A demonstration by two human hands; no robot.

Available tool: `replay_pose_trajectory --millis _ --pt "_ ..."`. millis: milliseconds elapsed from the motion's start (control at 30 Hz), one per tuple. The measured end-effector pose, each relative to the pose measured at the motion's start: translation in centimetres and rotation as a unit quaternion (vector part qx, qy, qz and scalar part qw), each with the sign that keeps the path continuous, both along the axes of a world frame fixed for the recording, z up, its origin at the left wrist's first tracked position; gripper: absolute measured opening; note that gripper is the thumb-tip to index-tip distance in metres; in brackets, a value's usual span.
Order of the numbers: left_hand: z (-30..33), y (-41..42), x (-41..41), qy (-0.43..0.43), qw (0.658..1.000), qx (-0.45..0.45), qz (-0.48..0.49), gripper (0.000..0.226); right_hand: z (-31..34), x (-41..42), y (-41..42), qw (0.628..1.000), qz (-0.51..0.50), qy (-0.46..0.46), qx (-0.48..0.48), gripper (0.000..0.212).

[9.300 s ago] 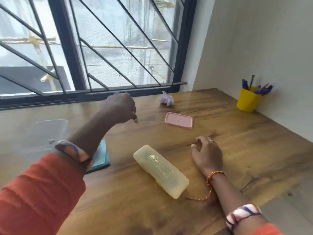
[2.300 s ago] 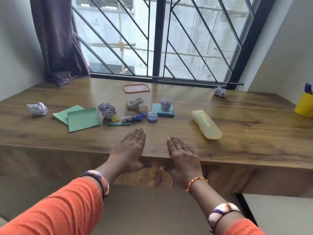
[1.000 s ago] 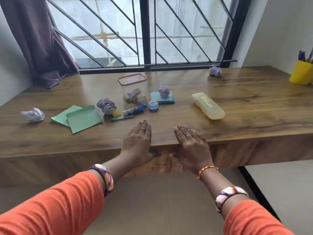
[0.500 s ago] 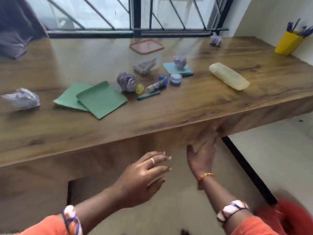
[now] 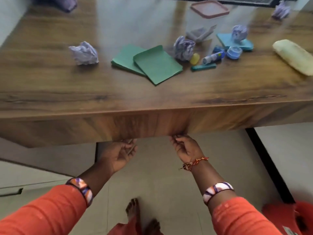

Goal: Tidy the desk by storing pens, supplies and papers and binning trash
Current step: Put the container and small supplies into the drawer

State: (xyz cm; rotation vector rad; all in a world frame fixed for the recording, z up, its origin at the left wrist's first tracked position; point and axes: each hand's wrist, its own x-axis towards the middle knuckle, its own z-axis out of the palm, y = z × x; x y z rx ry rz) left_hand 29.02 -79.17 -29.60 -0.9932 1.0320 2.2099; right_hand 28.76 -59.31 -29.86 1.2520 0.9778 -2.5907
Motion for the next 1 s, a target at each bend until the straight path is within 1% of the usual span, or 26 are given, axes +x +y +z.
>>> replay_pose_trajectory --millis 100,167,200,233,267,300,333,367,400,467,500,533,567,600,667,700,733,767,800,833,900,933,967,1000 --pt "0.4 -0.3 0.1 0.000 1.000 -0.010 -0.011 0.036 0.2 0.4 -0.3 1.000 -0.007 0.012 -0.003 0.038" --pt "1.0 -0.1 0.6 -0.011 0.999 -0.041 -0.029 0.032 0.3 1.0 -0.3 1.000 -0.007 0.005 0.001 0.038" --pt "1.4 -0.1 1.3 -0.012 0.995 -0.079 -0.064 0.029 0.4 1.5 -0.2 1.000 0.006 -0.004 0.008 0.037" --pt "1.9 0.0 2.2 -0.007 0.983 -0.131 -0.126 0.026 0.6 2.2 0.0 0.999 0.030 -0.014 0.024 0.036" --pt "2.8 0.3 3.3 0.002 0.956 -0.193 -0.220 0.023 0.8 3.0 0.5 0.996 0.064 -0.028 0.049 0.034" --pt "3.9 0.6 4.6 0.024 0.913 -0.248 -0.323 0.019 1.2 4.0 1.1 0.989 0.116 -0.045 0.084 0.031" --pt "5.3 1.0 5.9 0.066 0.862 -0.289 -0.410 0.012 1.8 5.1 1.8 0.972 0.185 -0.063 0.129 0.027" --pt "6.9 1.4 6.8 0.127 0.815 -0.317 -0.469 0.006 2.7 6.2 2.5 0.946 0.259 -0.075 0.182 0.021" --pt "8.7 1.8 7.6 0.207 0.766 -0.344 -0.503 0.011 3.8 7.3 3.1 0.909 0.327 -0.079 0.247 0.014" --pt "12.7 2.4 8.5 0.373 0.681 -0.380 -0.503 0.022 6.7 9.0 4.2 0.815 0.433 -0.066 0.380 0.010" --pt "14.6 2.6 8.9 0.435 0.645 -0.396 -0.487 0.023 8.5 9.7 4.5 0.765 0.475 -0.053 0.432 0.011" --pt "16.1 2.6 9.1 0.476 0.613 -0.422 -0.469 0.023 10.4 10.2 4.6 0.723 0.510 -0.032 0.465 0.012" --pt "17.1 2.6 9.0 0.497 0.580 -0.460 -0.453 0.025 12.2 10.7 4.4 0.695 0.533 -0.004 0.484 0.011" --pt "17.7 2.5 8.8 0.502 0.545 -0.501 -0.447 0.029 13.9 11.1 4.1 0.686 0.537 0.032 0.490 0.011" --pt "17.6 1.9 8.1 0.470 0.478 -0.564 -0.482 0.040 16.4 11.7 3.1 0.713 0.487 0.121 0.490 0.008" --pt "17.2 1.6 7.7 0.438 0.431 -0.589 -0.525 0.050 17.2 11.7 2.3 0.718 0.447 0.165 0.507 0.009" --pt "16.6 1.4 7.7 0.402 0.375 -0.606 -0.576 0.060 17.4 11.6 1.3 0.704 0.417 0.194 0.541 0.013" --pt "15.9 1.2 7.8 0.369 0.325 -0.611 -0.620 0.070 17.3 11.4 0.2 0.676 0.403 0.205 0.582 0.018" --pt "15.1 1.1 8.2 0.350 0.299 -0.606 -0.649 0.075 16.7 11.3 -1.0 0.638 0.405 0.201 0.623 0.022" --pt "14.6 0.9 8.7 0.345 0.299 -0.595 -0.661 0.075 15.9 11.5 -2.2 0.596 0.418 0.190 0.658 0.026" --pt "13.7 0.6 9.4 0.366 0.342 -0.568 -0.653 0.064 14.1 11.8 -4.2 0.518 0.466 0.146 0.702 0.033" --pt "13.6 0.4 9.7 0.384 0.349 -0.562 -0.644 0.059 13.6 12.2 -4.8 0.492 0.476 0.119 0.719 0.035" --pt "13.5 0.2 9.9 0.399 0.343 -0.561 -0.639 0.054 13.4 12.6 -5.1 0.480 0.476 0.098 0.731 0.037" --pt "13.4 0.0 10.1 0.414 0.330 -0.562 -0.635 0.049 13.5 12.9 -5.2 0.477 0.473 0.084 0.736 0.039"
